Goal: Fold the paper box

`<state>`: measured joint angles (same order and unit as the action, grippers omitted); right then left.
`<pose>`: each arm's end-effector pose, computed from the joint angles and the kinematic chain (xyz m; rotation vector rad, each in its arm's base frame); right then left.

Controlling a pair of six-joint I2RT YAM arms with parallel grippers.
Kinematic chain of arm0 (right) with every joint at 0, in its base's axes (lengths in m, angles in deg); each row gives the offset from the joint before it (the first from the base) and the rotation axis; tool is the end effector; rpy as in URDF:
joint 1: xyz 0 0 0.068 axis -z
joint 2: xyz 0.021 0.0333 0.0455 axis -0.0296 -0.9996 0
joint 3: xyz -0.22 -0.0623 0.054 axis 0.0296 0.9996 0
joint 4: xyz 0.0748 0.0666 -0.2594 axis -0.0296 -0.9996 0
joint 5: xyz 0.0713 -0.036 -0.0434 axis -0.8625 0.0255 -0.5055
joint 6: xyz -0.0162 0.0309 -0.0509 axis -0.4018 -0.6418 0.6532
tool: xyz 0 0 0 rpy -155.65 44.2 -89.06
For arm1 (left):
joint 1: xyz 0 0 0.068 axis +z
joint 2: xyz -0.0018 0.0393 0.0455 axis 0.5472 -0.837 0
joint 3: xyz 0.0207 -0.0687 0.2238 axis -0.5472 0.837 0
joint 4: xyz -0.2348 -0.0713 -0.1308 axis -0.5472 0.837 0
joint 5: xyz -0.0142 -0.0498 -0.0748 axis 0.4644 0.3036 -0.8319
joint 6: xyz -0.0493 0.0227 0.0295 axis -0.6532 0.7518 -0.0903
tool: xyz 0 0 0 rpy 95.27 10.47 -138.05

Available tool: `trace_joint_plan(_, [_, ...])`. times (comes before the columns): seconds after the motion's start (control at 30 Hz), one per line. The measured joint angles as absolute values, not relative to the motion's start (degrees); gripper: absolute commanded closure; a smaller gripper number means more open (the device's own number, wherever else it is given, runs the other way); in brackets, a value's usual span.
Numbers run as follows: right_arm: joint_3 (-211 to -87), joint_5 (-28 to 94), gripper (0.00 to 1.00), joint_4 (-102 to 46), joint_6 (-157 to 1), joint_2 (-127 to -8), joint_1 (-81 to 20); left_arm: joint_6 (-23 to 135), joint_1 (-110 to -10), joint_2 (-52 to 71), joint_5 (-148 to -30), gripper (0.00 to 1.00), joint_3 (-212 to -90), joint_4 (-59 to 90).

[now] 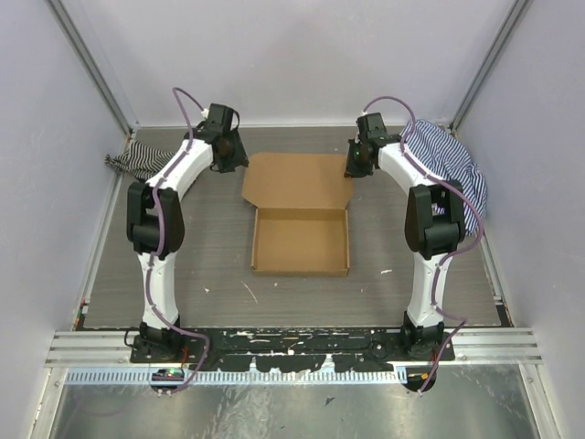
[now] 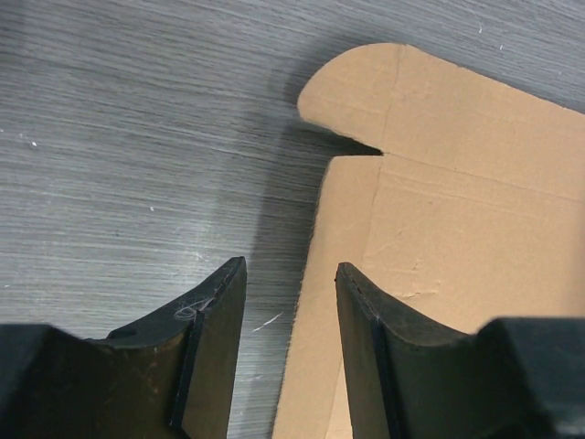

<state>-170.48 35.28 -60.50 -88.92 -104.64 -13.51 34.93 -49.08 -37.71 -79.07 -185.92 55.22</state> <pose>0.4533 0.0994 0.1733 0.0939 2.5422 0.3280 0.4639 -0.1310 0.1933 -0.3705 2.5014 -0.3105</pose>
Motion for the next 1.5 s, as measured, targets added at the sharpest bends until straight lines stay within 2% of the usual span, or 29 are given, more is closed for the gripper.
trace_joint_plan(0.17, [-169.3, 35.7, 0.99, -58.1, -89.0, -104.3, -13.5, 35.7, -49.1, -36.7, -78.4, 0.49, -184.9, 54.8])
trace_joint_plan(0.5, [-144.2, 38.3, 0.99, -36.5, -89.6, -87.6, -13.5, 36.2, -49.1, -26.0, -78.5, 0.48, -173.6, 50.9])
trace_joint_plan(1.1, [-120.5, 34.2, 0.99, -4.7, -85.6, -67.8, -14.5, 41.8, -49.1, -11.5, -82.4, 0.47, -164.7, 39.6])
trace_joint_plan(1.3, [-108.8, 31.7, 0.99, 9.5, -83.4, -64.3, -15.1, 44.3, -49.1, -9.4, -83.1, 0.46, -163.9, 35.5])
trace_joint_plan(1.5, [-104.8, 29.4, 0.99, 16.5, -81.7, -63.6, -15.4, 46.8, -49.1, -9.2, -83.8, 0.44, -163.7, 34.0])
